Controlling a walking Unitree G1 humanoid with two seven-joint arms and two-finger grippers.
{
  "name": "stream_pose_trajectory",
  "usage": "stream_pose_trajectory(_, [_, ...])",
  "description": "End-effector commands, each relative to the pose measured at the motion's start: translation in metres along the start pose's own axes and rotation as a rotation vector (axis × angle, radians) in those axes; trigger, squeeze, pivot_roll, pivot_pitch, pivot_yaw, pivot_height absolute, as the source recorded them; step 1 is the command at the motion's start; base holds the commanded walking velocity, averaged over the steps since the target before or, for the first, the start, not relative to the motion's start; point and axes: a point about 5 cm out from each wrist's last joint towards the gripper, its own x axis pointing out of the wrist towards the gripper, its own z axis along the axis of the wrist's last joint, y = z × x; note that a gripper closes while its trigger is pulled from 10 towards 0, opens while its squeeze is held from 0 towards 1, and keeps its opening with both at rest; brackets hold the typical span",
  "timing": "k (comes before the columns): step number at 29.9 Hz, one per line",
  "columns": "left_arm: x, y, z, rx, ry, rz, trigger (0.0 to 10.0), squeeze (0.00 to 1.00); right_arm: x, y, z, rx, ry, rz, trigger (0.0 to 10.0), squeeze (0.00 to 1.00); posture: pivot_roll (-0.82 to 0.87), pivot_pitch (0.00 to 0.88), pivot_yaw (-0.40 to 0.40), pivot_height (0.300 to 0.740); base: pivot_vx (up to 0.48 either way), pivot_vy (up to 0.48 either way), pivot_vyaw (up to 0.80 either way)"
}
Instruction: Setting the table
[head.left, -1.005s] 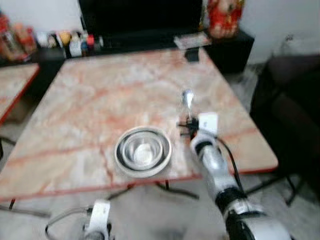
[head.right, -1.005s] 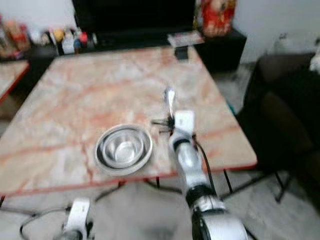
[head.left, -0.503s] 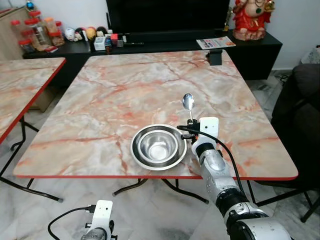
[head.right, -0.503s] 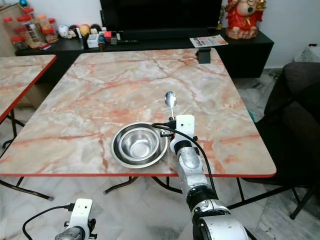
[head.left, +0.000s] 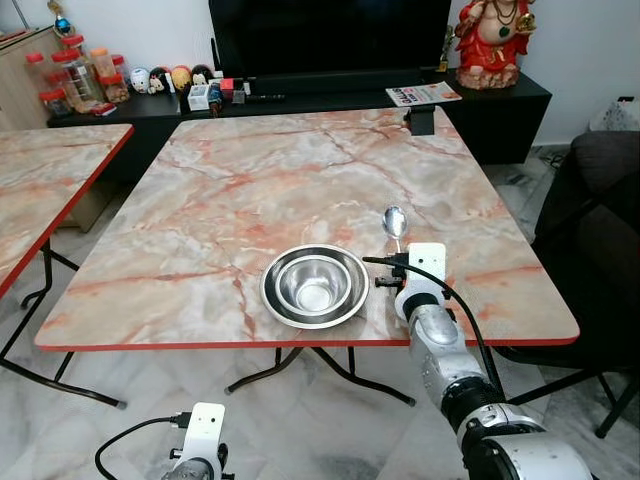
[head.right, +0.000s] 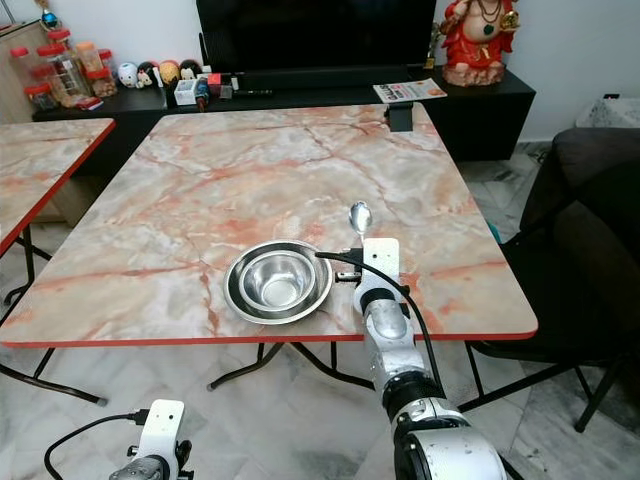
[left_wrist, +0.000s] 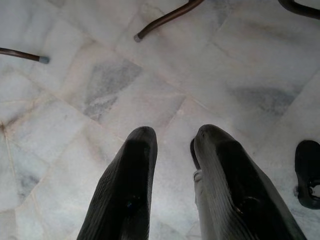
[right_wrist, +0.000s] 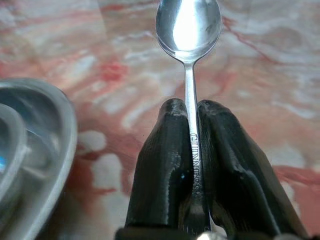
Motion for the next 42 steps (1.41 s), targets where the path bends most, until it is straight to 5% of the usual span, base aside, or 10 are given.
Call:
stream_pose_trajectory(1, [-0.001,0.002,-0.004,0.008,0.016,0.0,10.0,0.0,0.003,0.001,0.006,0.004,0.002,-0.001,10.0,0.0,-0.17,0.0,0.062,0.74,0.0,0.0,0.0])
stream_pose_trajectory(42, [-0.001,0.004,-0.005,0.014,0.031,0.009,10.0,0.0,0.001,0.001,-0.013,0.014,0.153,-0.033,10.0,0.0,-0.16,0.0,0.06,0.74,0.0,0.0,0.0])
